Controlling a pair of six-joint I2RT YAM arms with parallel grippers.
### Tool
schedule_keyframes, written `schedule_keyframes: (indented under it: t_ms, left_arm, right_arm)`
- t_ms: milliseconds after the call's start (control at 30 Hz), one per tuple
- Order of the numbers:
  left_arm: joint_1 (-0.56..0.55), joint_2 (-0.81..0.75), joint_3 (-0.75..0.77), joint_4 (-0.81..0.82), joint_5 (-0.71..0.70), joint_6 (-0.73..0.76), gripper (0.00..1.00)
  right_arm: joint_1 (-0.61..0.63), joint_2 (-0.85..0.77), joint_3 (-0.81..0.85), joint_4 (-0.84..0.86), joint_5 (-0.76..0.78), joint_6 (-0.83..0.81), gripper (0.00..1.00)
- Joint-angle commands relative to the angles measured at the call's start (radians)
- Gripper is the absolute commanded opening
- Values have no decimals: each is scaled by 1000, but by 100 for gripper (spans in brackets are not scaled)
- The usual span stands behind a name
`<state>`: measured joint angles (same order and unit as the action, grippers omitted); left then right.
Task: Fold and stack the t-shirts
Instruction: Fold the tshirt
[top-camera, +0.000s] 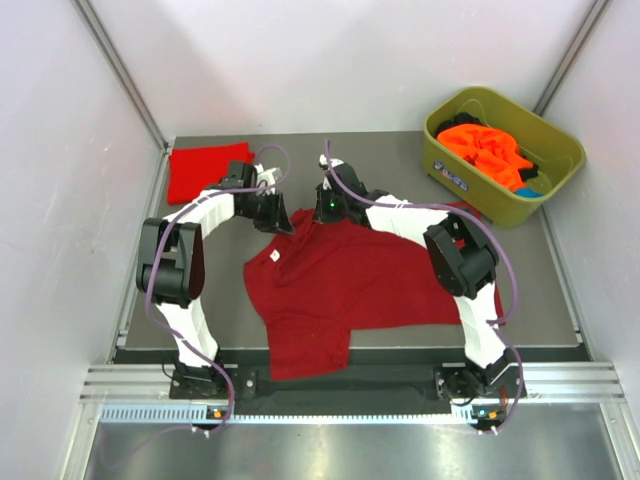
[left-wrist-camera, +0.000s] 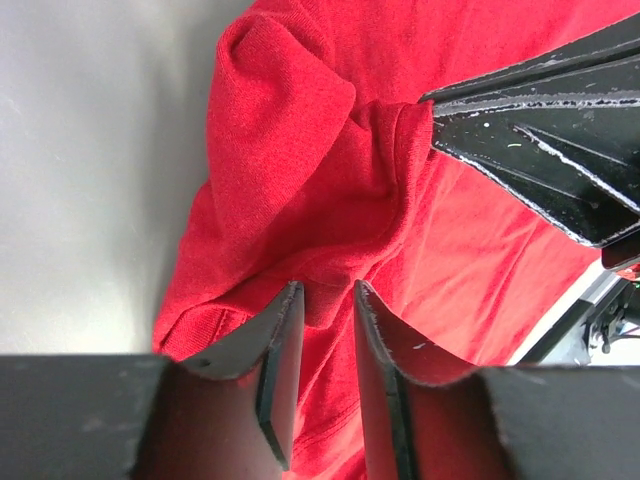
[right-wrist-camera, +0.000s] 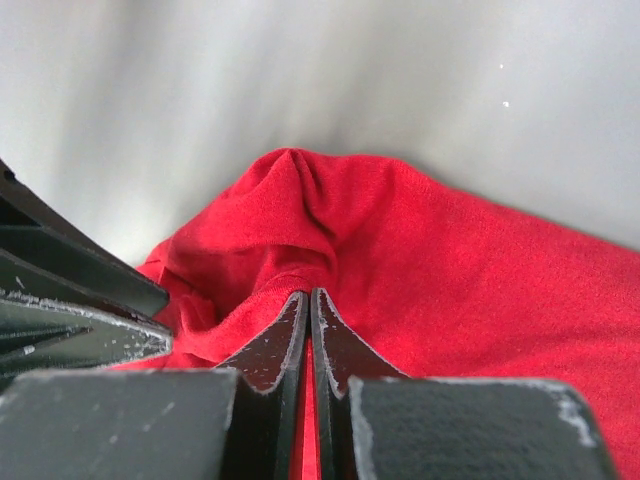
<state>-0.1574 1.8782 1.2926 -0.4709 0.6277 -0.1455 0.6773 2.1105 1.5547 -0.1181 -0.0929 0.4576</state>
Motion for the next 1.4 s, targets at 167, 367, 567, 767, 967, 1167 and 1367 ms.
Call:
schedule_keyframes:
  t_ms: [167, 367, 567, 767, 967, 1167, 1367]
  left_arm:
    - [-4, -65, 40, 3, -127, 6, 0]
    - [-2, -93, 57, 40, -331, -57, 0]
    - [12, -97, 62, 55, -549, -118, 0]
    - [47, -61, 89, 49, -619, -157, 0]
    - [74, 28, 148, 12, -686, -189, 0]
    - [88, 78, 185, -17, -718, -189, 0]
    - [91, 127, 237, -77, -787, -190, 0]
  right_arm:
    - [-10, -6, 67, 47, -39, 52, 0]
    - [-10, 22, 90, 110, -94, 142, 0]
    - [-13, 83, 97, 279, -140, 297, 0]
    - [-22, 192, 105, 503, -168, 507, 1]
    - [-16, 290, 125, 763, -168, 670, 2]
    - [2, 361, 201, 885, -160, 701, 4]
    - [31, 453, 355, 835, -180, 685, 11]
